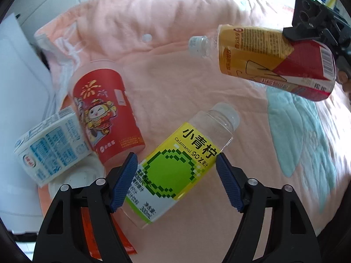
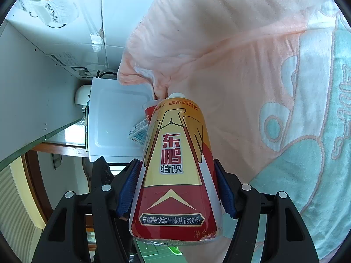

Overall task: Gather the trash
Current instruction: 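Close the left tool around the clear lime-juice bottle and lift it, then carry both bottles over the green basket and open both tools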

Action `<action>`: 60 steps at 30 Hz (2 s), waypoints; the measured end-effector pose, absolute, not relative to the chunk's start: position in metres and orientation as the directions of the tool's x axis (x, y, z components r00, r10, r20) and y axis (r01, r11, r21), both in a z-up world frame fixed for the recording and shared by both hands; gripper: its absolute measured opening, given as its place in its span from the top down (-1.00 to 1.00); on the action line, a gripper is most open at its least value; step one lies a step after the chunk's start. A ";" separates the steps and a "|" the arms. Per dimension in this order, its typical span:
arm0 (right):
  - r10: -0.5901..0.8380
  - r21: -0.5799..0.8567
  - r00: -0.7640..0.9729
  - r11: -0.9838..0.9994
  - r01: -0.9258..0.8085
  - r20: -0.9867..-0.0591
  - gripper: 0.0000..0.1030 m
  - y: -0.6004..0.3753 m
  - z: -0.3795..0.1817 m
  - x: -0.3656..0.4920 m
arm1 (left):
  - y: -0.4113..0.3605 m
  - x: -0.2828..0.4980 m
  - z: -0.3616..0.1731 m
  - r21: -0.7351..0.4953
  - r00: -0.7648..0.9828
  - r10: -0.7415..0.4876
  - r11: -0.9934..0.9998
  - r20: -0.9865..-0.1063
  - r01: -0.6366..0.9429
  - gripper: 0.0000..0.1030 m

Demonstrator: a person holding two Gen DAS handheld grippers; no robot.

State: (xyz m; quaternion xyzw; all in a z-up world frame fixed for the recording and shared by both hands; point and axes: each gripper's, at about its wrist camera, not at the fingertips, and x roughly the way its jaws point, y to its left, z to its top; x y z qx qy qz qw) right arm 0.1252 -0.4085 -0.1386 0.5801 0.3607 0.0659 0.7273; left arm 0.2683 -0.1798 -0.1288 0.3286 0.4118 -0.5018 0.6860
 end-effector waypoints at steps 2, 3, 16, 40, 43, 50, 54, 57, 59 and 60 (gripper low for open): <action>0.515 0.891 0.731 0.317 0.324 -0.449 -0.23 -0.409 -0.139 0.125 | -0.182 0.271 -0.130 0.028 0.138 -0.421 0.256 -0.896 0.966 -0.44; 0.517 0.892 0.729 0.316 0.324 -0.448 -0.23 -0.409 -0.140 0.125 | -0.184 0.272 -0.131 0.022 0.127 -0.421 0.246 -0.898 0.969 -0.44; 0.522 0.890 0.723 0.315 0.330 -0.453 -0.23 -0.409 -0.143 0.120 | -0.189 0.265 -0.142 0.046 0.103 -0.337 0.171 -0.936 0.984 -0.39; 0.580 0.903 0.696 0.328 0.277 -0.424 -0.23 -0.382 -0.137 0.119 | -0.097 0.216 -0.119 0.038 0.367 -0.387 0.642 -0.846 0.766 -0.10; 0.604 0.906 0.679 0.337 0.257 -0.417 -0.23 -0.369 -0.134 0.122 | -0.070 0.206 -0.113 0.037 0.406 -0.374 0.696 -0.834 0.717 -0.08; 0.674 0.914 0.625 0.356 0.192 -0.394 -0.23 -0.327 -0.120 0.136 | -0.009 0.175 -0.093 0.016 0.518 -0.361 0.809 -0.775 0.588 -0.06; 0.721 0.919 0.579 0.363 0.153 -0.381 -0.23 -0.299 -0.113 0.149 | 0.032 0.158 -0.080 -0.003 0.581 -0.333 0.870 -0.743 0.494 -0.06; 0.760 0.921 0.532 0.370 0.118 -0.374 -0.23 -0.271 -0.108 0.161 | 0.069 0.146 -0.073 -0.003 0.630 -0.281 0.915 -0.724 0.404 -0.06; 0.781 0.920 0.499 0.380 0.097 -0.376 -0.23 -0.252 -0.105 0.168 | 0.093 0.140 -0.070 0.008 0.653 -0.234 0.939 -0.721 0.344 -0.06; 0.795 0.920 0.476 0.384 0.084 -0.375 -0.23 -0.239 -0.104 0.172 | 0.108 0.136 -0.070 0.022 0.663 -0.197 0.952 -0.722 0.306 -0.06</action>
